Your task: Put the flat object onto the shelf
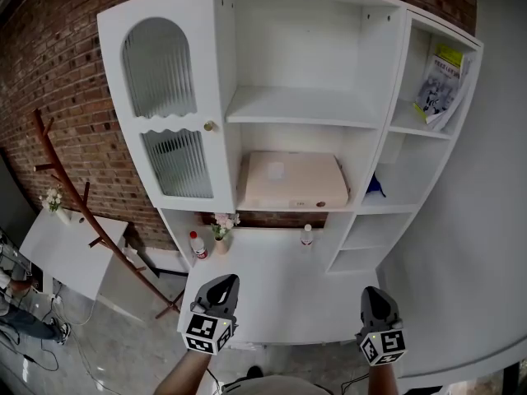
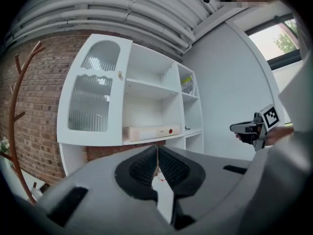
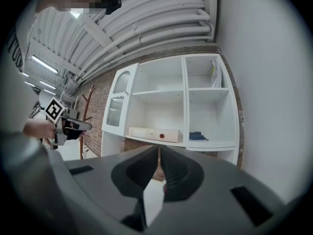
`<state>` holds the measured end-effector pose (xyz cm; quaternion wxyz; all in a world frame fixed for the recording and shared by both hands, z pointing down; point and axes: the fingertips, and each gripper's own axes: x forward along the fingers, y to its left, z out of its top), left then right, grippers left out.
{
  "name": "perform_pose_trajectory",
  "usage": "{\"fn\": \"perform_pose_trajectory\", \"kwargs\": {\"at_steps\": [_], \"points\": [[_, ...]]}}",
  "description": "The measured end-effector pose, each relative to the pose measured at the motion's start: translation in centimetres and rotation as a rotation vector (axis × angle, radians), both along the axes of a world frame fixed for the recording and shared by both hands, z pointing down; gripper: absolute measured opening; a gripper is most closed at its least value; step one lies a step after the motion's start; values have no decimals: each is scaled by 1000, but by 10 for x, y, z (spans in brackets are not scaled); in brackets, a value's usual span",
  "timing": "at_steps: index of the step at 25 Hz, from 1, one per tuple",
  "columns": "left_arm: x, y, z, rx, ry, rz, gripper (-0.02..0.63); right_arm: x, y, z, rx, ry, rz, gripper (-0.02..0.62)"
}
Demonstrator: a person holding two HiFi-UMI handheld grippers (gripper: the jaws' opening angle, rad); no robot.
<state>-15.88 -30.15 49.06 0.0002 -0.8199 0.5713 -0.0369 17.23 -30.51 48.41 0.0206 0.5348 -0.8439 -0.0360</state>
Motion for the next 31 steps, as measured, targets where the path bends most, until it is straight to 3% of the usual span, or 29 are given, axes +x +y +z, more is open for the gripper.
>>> {"fn": "perform_pose_trajectory", "kwargs": {"at_steps": [31], "points": [[-7, 11, 6, 19, 25, -35, 31, -10, 3, -10, 28, 3, -50, 34]]}}
